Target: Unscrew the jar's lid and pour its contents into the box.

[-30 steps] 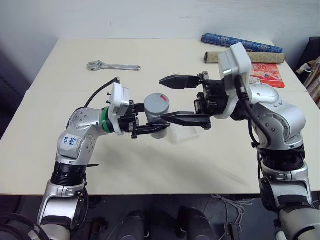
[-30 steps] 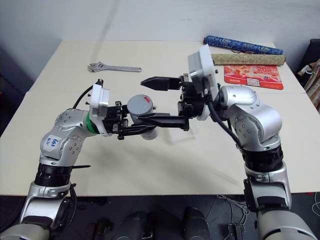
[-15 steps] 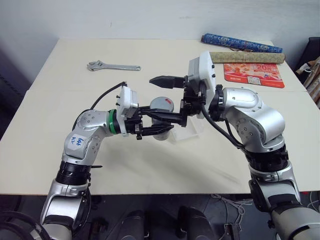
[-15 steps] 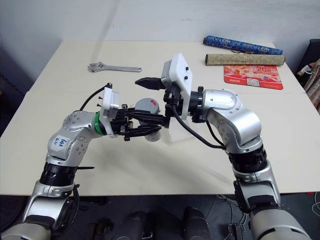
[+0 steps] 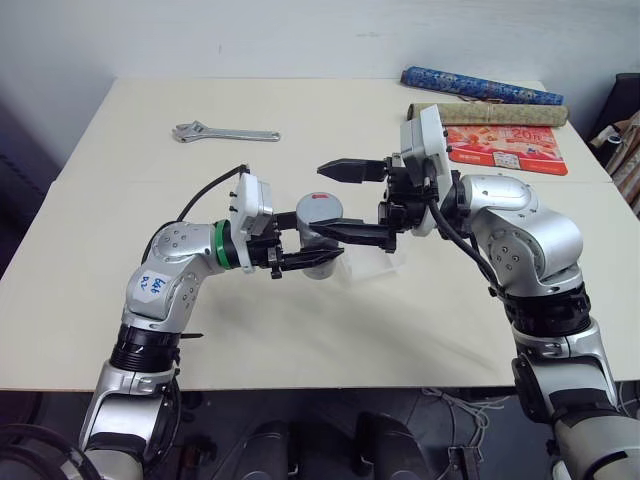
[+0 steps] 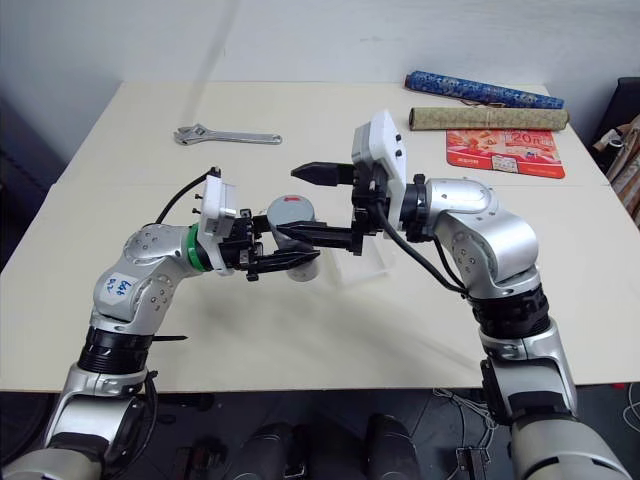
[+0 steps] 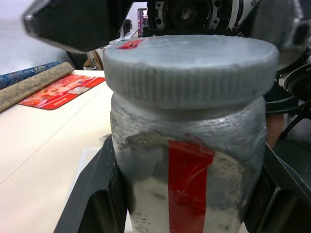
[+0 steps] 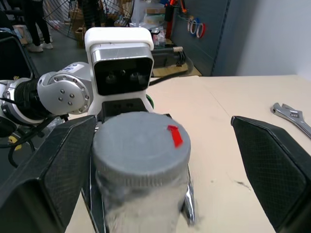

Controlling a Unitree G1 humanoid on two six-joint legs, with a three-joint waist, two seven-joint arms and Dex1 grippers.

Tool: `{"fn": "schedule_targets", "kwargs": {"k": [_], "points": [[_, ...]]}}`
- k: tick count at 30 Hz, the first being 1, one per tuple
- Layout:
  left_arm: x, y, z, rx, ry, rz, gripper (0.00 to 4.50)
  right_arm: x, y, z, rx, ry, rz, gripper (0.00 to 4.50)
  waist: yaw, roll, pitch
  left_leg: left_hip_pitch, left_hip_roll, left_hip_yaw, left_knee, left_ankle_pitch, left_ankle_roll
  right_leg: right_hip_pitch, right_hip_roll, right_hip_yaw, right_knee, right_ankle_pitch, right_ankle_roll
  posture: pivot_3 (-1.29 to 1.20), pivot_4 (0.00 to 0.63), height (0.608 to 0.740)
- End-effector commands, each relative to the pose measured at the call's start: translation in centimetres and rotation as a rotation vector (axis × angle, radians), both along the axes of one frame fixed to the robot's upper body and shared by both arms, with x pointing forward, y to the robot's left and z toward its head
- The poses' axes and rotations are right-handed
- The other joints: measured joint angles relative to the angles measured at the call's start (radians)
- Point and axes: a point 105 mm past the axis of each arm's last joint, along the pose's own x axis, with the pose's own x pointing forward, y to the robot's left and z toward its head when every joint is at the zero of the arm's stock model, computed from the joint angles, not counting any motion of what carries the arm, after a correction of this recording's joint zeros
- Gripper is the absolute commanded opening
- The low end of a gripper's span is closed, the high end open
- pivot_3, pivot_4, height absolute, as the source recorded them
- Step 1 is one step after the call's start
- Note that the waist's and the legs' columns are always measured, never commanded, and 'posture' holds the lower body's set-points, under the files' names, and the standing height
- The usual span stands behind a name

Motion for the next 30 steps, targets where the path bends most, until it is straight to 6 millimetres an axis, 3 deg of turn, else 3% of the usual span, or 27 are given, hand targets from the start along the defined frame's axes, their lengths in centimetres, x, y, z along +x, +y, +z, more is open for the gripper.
{"fn": "schedule_targets", "kwargs": {"k": [1, 8, 14, 22, 30], "points": [[-1.4, -0.4, 0.8, -0.002, -0.077, -0.062, 2.37, 1.5, -3.8, 0.8, 0.053, -0.001, -0.122, 4.49, 0.000, 0.000, 0.000, 0.000, 0.000, 0.000, 0.000, 0.000, 0.000, 0.000, 0.000, 0.000, 0.000, 0.000, 0.000, 0.00, 0.150, 0.740], [-1.3, -0.1, 0.7, 0.002, -0.080, -0.054, 2.37, -0.4, -4.5, 1.5, 0.098, 0.025, -0.010, 4.49, -0.002, 0.000, 0.001, 0.000, 0.000, 0.000, 0.000, 0.000, 0.000, 0.000, 0.000, 0.000, -0.001, 0.000, 0.000, 0.00, 0.150, 0.740], [-1.3, -0.2, 0.6, 0.001, -0.078, -0.050, 2.37, -2.3, -1.7, 2.7, 0.088, 0.003, 0.093, 4.49, -0.001, 0.000, 0.001, 0.000, 0.001, 0.000, 0.000, 0.000, 0.000, 0.000, 0.000, 0.000, -0.001, 0.000, 0.000, 0.00, 0.150, 0.740], [-1.3, -0.5, 0.6, 0.001, -0.077, -0.054, 2.37, -2.2, 2.0, 1.8, 0.016, -0.042, 0.056, 4.49, 0.003, 0.000, 0.001, 0.000, 0.000, 0.000, 0.000, 0.000, 0.000, 0.000, 0.000, 0.000, -0.001, 0.000, 0.000, 0.00, 0.150, 0.740], [-1.2, -0.5, 0.7, 0.002, -0.079, -0.051, 2.37, -1.0, 2.6, 1.5, 0.018, -0.058, 0.011, 4.49, 0.001, 0.000, 0.001, 0.000, 0.000, 0.000, 0.000, 0.000, 0.000, 0.000, 0.000, 0.000, -0.001, 0.000, 0.000, 0.00, 0.150, 0.740]]}}
